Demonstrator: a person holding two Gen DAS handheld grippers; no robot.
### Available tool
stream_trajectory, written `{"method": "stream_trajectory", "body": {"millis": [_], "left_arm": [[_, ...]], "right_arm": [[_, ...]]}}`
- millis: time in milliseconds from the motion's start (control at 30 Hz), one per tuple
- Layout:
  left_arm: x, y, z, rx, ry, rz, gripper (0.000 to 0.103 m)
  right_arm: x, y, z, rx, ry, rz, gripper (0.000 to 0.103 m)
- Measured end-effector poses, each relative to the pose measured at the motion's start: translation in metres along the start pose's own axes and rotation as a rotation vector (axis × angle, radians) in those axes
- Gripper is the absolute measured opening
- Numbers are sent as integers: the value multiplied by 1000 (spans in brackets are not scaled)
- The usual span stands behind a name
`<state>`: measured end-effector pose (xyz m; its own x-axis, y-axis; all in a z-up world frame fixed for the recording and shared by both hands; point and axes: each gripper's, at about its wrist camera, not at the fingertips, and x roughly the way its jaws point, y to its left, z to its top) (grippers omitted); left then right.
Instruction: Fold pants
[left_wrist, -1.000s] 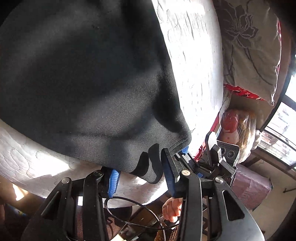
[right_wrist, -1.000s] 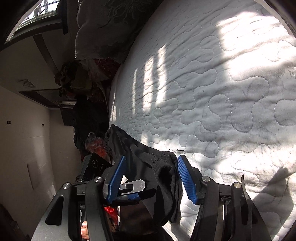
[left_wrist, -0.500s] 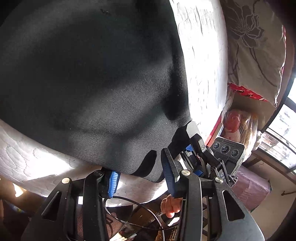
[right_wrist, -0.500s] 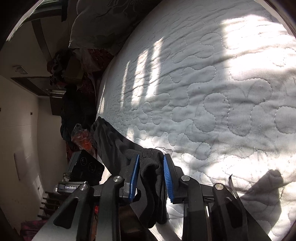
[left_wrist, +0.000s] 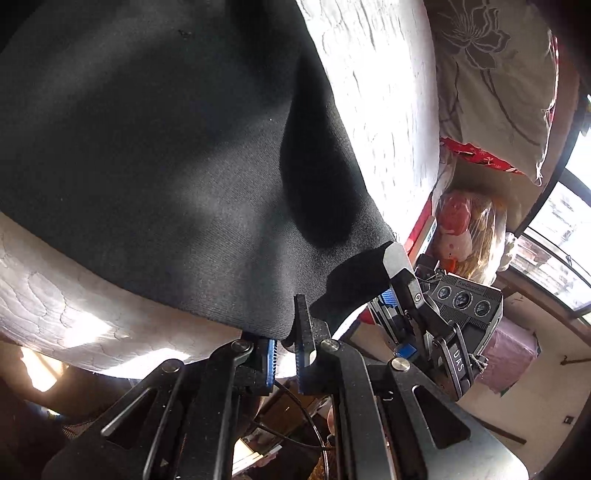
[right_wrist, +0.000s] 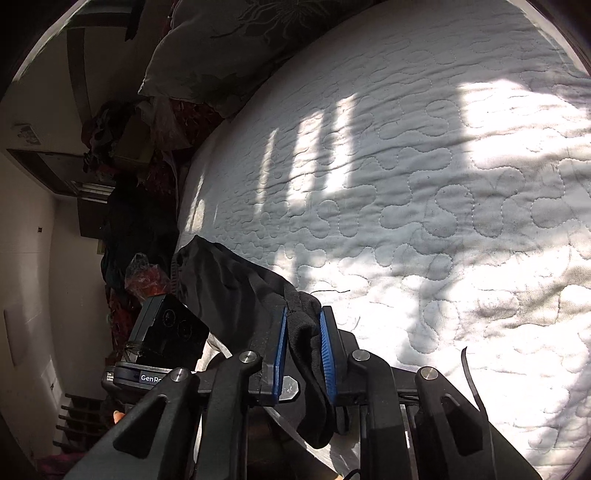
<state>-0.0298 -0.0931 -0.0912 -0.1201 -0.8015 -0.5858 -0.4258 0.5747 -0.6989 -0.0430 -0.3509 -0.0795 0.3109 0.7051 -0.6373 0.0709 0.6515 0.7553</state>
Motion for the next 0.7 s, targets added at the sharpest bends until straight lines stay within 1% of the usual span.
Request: {"method": "stream_trajectory", "body": {"millis": [233, 400, 567, 700], "left_arm": [[-26, 1, -2, -1, -8, -74, 6], [-56, 10, 2, -18, -32, -146, 6], [-93, 30, 15, -62, -75, -215, 6], [-121, 55, 28, -114, -109, -263, 6]], "right_arm": [[-2, 34, -1, -9, -17, -26, 17], [6, 69, 2, -38, -22, -32, 17], [34, 105, 7, -49, -6, -23, 17], [67, 129, 11, -49, 24, 0, 17]]}}
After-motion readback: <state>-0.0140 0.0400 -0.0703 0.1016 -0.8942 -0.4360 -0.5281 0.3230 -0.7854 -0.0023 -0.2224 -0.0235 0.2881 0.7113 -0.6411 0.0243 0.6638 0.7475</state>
